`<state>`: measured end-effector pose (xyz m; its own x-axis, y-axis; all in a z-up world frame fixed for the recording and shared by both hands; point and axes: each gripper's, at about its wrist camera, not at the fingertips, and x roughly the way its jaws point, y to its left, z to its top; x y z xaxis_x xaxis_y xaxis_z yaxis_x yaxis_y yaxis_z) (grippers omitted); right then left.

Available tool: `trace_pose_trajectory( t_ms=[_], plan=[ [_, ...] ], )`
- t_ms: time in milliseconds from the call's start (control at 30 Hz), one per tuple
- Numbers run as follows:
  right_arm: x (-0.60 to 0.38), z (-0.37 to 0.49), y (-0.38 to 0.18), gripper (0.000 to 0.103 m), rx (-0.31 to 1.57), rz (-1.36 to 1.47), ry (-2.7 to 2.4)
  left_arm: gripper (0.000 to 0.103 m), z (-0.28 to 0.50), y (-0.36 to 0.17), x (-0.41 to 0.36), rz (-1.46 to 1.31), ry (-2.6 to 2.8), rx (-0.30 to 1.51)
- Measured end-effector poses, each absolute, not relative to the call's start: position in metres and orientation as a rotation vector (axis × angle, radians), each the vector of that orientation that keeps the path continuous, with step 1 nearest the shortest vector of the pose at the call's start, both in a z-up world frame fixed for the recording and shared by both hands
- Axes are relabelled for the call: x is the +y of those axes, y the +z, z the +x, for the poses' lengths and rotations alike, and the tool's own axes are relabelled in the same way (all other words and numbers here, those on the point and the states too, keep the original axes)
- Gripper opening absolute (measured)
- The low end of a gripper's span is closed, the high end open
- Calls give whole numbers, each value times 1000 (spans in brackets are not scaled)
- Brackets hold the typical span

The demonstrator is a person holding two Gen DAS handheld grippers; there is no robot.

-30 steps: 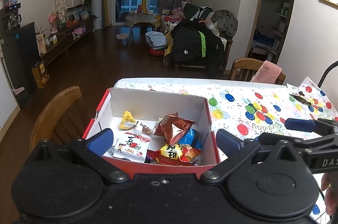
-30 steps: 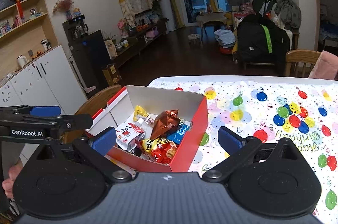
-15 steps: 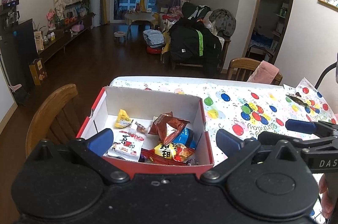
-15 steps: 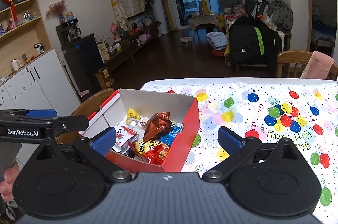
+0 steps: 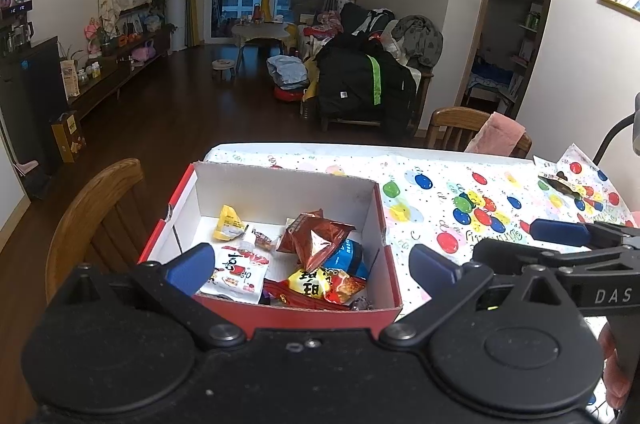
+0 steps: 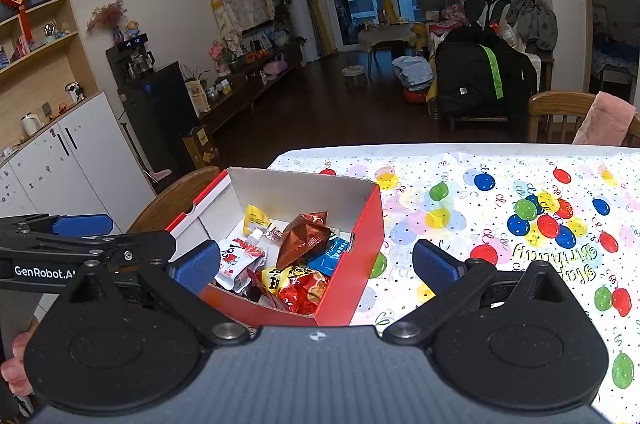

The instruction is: Organize snacks

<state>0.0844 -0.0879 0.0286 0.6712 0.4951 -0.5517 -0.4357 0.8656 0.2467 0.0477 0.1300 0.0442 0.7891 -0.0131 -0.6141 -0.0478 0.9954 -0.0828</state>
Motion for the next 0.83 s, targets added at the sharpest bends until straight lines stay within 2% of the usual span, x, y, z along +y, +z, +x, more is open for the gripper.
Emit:
trace_pose_trajectory(
  t_ms=[833],
  plan=[
    [-92,88,20,103,682,106,519,103,50,36,129,-88,35,685]
  ],
)
